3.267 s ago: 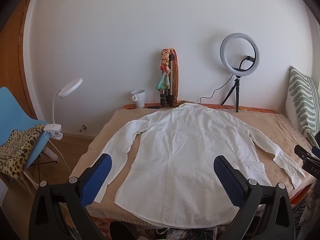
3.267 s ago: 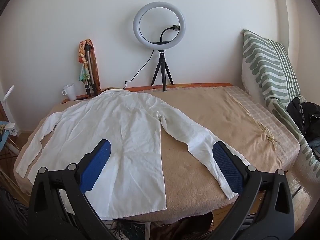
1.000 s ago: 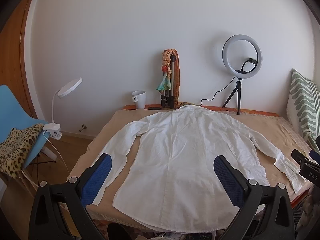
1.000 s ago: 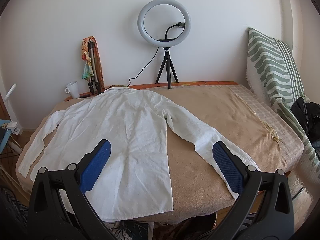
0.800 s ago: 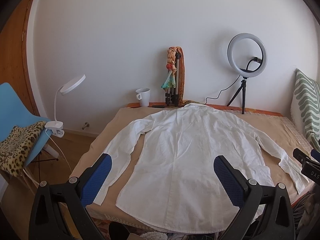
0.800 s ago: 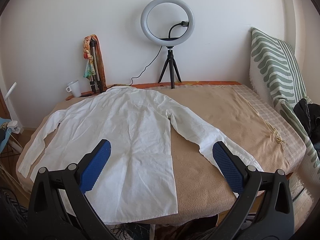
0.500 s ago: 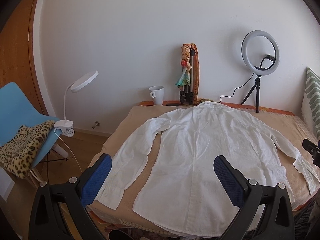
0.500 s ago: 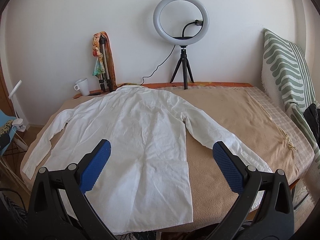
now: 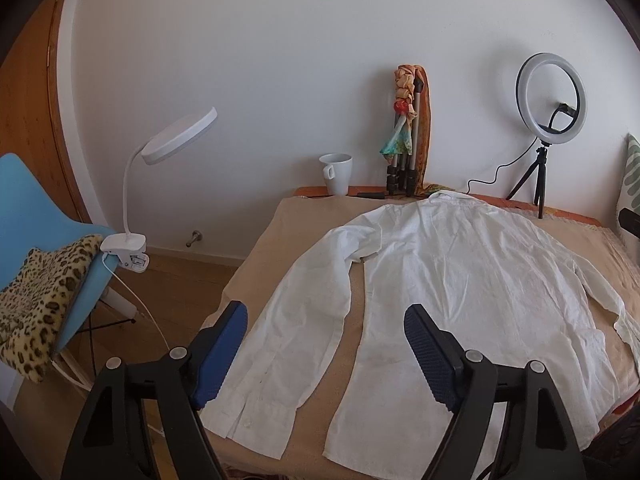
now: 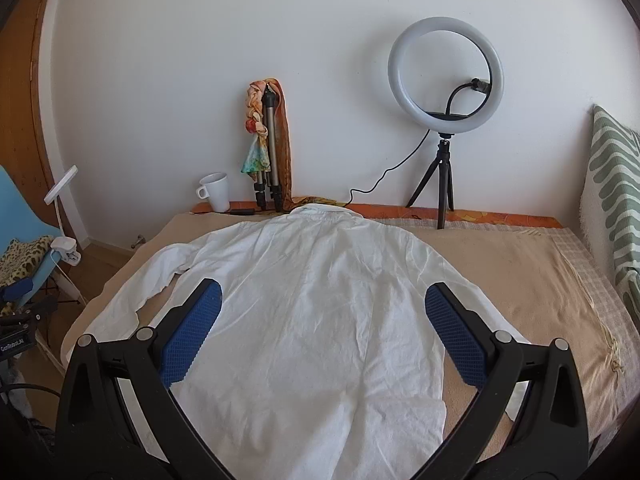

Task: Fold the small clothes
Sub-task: 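Move the left tool to the shirt's side edge and close on it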

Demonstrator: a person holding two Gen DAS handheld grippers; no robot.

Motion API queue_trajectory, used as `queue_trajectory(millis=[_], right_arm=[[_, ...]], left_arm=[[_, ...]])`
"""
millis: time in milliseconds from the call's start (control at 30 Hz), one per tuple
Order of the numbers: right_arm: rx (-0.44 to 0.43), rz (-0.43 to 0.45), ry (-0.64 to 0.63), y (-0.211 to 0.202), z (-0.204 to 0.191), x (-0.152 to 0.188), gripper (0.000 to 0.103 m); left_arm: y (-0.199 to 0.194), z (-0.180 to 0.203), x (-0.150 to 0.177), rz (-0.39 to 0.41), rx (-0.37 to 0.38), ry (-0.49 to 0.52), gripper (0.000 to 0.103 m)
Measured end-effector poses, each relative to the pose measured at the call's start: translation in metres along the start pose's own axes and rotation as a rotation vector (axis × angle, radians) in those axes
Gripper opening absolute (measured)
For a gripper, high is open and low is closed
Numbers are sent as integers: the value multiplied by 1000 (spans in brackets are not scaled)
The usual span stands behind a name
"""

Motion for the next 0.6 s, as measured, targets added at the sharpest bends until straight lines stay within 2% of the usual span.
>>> queue_trajectory(millis=[100, 200, 300, 367, 400, 433, 533, 600], right_arm=[[-26, 11, -39, 20, -12, -13, 103], [-89, -1, -44, 43, -21, -24, 98], [-141, -10, -22, 64, -25, -33, 95], [-157, -10, -12, 74, -28, -35, 95], [-169, -7, -6, 77, -30, -35, 95], [-184, -7, 2, 79, -31, -33, 95], [-227, -36, 23, 88, -33, -26, 95], [-247, -56, 36, 92, -35, -21, 95]], left_arm=[[24, -13, -8, -48, 15, 2, 80], [52, -26, -16, -117, 39, -21, 79], [81, -42, -21, -188, 62, -76, 79], [103, -57, -23, -244, 48, -142, 72], [113, -64, -23, -273, 67, -180, 70], [123, -70, -23, -301, 89, -208, 70], [151, -90, -20, -338, 68, -263, 69], [168, -102, -13, -410, 89, -325, 69]])
Point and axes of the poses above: each gripper's, at about its wrist camera, not at the fingertips, and y roughly the way its jaws point, z to its right, x to its underside, the point moved 2 cm from there along y, roughly the way its jaws point, and after that the axes turned 15 degrees about -y, right-handed, at the moved point
